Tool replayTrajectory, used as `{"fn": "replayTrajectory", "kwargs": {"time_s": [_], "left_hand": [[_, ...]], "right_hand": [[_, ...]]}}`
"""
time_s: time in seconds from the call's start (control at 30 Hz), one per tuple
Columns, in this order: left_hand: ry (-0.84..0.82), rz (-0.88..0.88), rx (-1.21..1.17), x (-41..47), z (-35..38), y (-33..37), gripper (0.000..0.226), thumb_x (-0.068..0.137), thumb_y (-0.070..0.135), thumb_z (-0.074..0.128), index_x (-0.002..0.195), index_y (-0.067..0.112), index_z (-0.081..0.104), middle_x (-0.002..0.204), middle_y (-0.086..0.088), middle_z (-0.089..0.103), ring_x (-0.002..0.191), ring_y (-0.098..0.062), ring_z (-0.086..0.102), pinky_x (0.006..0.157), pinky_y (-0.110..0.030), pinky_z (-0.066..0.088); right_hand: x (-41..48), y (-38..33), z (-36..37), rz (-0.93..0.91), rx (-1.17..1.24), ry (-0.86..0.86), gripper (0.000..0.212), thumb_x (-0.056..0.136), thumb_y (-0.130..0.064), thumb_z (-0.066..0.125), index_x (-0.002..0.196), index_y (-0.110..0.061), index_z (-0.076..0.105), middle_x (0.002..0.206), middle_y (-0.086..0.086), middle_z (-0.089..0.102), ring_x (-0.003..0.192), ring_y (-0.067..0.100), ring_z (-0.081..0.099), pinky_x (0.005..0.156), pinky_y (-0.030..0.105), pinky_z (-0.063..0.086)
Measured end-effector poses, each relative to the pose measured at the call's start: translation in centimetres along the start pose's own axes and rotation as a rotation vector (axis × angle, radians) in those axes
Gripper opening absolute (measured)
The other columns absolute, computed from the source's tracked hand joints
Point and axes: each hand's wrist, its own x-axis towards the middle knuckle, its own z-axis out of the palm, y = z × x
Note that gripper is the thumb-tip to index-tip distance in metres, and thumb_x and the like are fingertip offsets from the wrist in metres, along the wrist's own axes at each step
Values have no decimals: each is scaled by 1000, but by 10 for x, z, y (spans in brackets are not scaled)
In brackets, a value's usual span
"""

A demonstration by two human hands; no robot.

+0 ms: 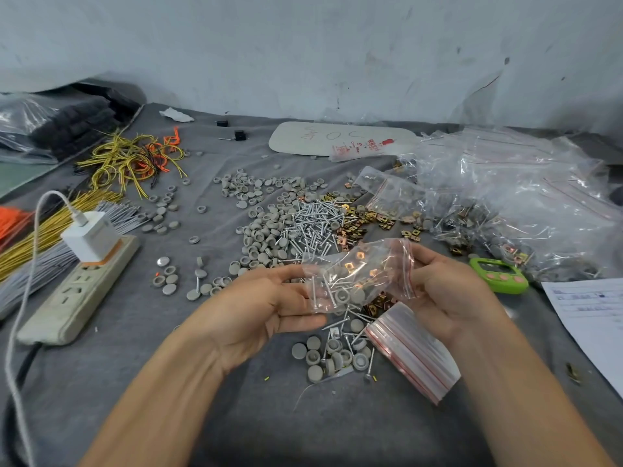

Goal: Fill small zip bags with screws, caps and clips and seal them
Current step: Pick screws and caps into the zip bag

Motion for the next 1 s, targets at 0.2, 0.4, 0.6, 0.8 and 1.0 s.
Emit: {"fn": "replayTrajectory", "kwargs": {"time_s": [0.2,0.4,0.6,0.8,1.0], "left_hand": [[150,60,132,4,7,-5,38,90,3,70,127,9,67,117,-21,73,98,-24,68,76,-27,60],[232,153,152,8,10,-8,49,82,-18,69,123,8,65,87,-12,70,64,-12,67,51,-16,50],[276,180,247,4,9,-7,62,74,-29,62,120,13,67,75,-5,62,60,-12,62,49,-19,48],[285,190,244,4,10,-7,69,71,-33,53,122,11,67,74,-2,59,54,-4,58,46,-15,44],[223,110,116,1,7,-5,51,82,-25,63,124,4,63,81,-10,72,69,-16,71,58,-22,60]], "right_hand": [[-3,-2,3,-11,33,-89,57,80,32,35,110,-3,70,73,8,69,59,15,65,54,29,58],[-6,-4,5,-27,8,-124,58,80,33,34,102,-5,72,74,10,68,67,23,63,53,28,58],[-8,-3,6,-43,-28,-130,53,81,33,40,103,-3,71,70,9,71,57,18,69,51,29,58],[-9,-1,9,-55,-21,-110,53,80,34,41,106,-1,71,77,13,74,61,21,71,51,29,58],[-9,-3,9,-59,-4,-103,53,81,31,42,110,-2,72,75,11,71,60,18,71,58,32,61]]}}
